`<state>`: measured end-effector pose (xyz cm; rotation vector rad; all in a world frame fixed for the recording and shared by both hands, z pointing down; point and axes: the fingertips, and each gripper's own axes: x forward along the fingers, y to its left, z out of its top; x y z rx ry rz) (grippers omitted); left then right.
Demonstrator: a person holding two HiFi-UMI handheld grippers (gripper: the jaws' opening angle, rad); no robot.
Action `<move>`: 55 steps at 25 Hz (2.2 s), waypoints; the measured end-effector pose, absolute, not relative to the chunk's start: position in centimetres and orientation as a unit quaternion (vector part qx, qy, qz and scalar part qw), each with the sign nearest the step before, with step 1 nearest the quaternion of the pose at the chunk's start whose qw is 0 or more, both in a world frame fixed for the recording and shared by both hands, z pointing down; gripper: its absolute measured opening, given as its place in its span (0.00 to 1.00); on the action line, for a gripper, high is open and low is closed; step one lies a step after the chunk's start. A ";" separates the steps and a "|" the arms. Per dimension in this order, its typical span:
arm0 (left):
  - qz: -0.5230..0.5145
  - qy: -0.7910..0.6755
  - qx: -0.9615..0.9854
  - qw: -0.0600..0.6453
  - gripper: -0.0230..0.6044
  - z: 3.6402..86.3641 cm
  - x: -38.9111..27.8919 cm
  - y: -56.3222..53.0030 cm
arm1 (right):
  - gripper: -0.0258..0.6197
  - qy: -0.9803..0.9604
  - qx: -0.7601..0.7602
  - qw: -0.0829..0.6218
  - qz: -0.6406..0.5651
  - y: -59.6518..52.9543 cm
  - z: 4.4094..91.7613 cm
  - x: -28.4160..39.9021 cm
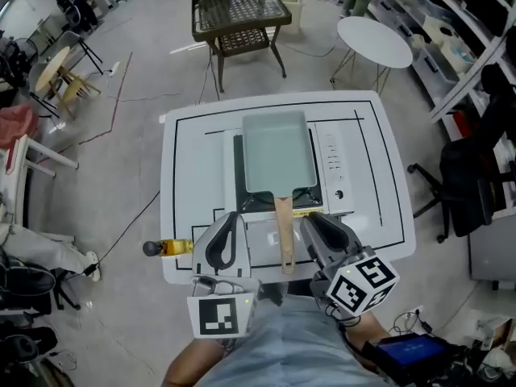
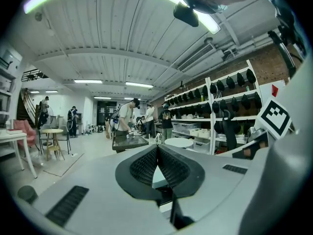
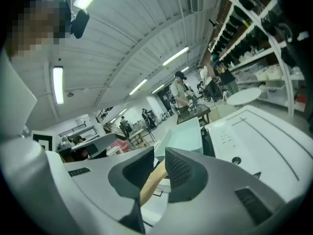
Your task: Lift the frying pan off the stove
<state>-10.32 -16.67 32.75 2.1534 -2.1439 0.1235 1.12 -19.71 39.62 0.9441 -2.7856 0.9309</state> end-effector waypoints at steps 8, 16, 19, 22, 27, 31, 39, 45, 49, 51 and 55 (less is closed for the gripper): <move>0.080 -0.725 0.675 0.113 0.06 37.8 -12.0 -20.6 | 0.41 -0.861 0.172 0.048 0.476 -20.9 45.1 -2.5; 0.081 -0.740 0.657 0.118 0.06 40.1 -14.9 -24.4 | 0.42 -0.819 0.125 0.066 0.556 -23.2 48.3 -4.7; 0.080 -0.742 0.653 0.128 0.06 41.0 -15.6 -25.1 | 0.41 -0.803 0.117 0.074 0.580 -23.4 49.4 -5.3; 0.085 -0.743 0.649 0.141 0.06 42.2 -16.0 -25.4 | 0.41 -0.790 0.096 0.074 0.601 -23.3 49.9 -6.0; 0.082 -0.740 0.651 0.151 0.06 42.9 -16.3 -26.3 | 0.41 -0.759 0.054 0.064 0.646 -22.8 50.2 -7.7; 0.087 -0.740 0.642 0.178 0.06 44.1 -16.8 -26.1 | 0.41 -0.756 0.046 0.070 0.649 -22.9 50.5 -8.7; 0.075 -0.746 0.641 0.166 0.06 44.0 -18.1 -26.5 | 0.41 -0.746 0.048 0.070 0.660 -23.2 51.1 -9.5; 0.083 -0.742 0.640 0.182 0.06 44.6 -18.1 -26.4 | 0.40 -0.746 0.039 0.068 0.661 -23.3 50.9 -9.9; 0.091 -0.741 0.644 0.169 0.06 44.4 -18.2 -26.6 | 0.32 -0.742 0.036 0.064 0.666 -23.2 50.7 -10.1; 0.087 -0.741 0.642 0.173 0.06 44.3 -18.2 -26.6 | 0.31 -0.738 0.038 0.066 0.670 -23.2 50.8 -10.0; 0.079 -0.745 0.635 0.188 0.06 44.3 -18.1 -26.4 | 0.25 -0.732 0.047 0.078 0.676 -23.0 51.3 -9.8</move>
